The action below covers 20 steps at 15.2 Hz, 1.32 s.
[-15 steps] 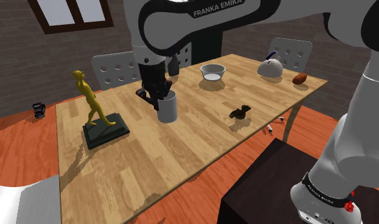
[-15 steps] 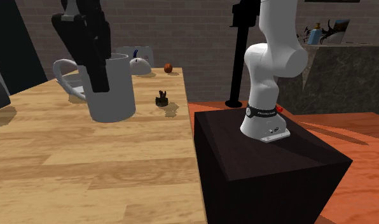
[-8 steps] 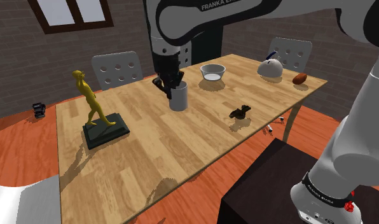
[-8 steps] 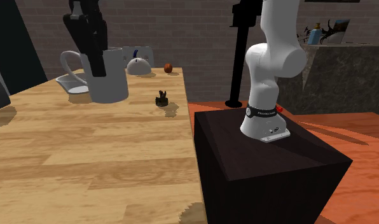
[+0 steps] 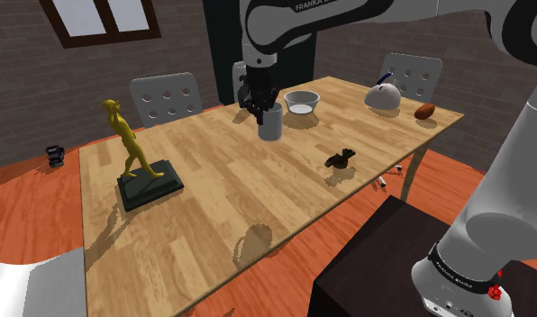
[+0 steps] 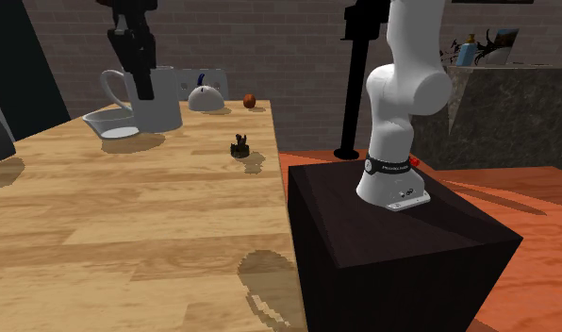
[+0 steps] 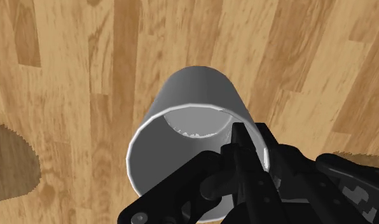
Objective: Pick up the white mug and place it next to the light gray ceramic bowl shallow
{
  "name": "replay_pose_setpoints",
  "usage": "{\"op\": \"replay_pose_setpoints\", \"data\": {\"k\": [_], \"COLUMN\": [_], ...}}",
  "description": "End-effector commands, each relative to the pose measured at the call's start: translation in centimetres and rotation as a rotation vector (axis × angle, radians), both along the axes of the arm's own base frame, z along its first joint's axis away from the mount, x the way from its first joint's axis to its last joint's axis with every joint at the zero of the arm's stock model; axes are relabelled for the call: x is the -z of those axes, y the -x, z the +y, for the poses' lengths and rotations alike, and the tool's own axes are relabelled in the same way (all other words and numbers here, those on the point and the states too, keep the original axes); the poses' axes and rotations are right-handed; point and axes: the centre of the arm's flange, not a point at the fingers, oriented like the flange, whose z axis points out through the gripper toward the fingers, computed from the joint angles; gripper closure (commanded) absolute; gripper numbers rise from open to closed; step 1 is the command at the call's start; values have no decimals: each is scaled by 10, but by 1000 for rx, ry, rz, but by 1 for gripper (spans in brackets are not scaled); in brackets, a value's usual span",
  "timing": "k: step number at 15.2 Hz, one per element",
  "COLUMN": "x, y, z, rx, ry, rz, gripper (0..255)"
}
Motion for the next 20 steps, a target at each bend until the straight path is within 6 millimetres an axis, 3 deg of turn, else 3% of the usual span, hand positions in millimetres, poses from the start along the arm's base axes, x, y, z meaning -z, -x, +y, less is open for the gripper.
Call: {"op": "replay_pose_setpoints", "data": {"k": [1, 20], "x": [1, 0], "y": [-8, -82], "z": [-27, -267], "rx": [-1, -1], "ry": [0, 0], "rz": [0, 0], "gripper": [255, 255]}}
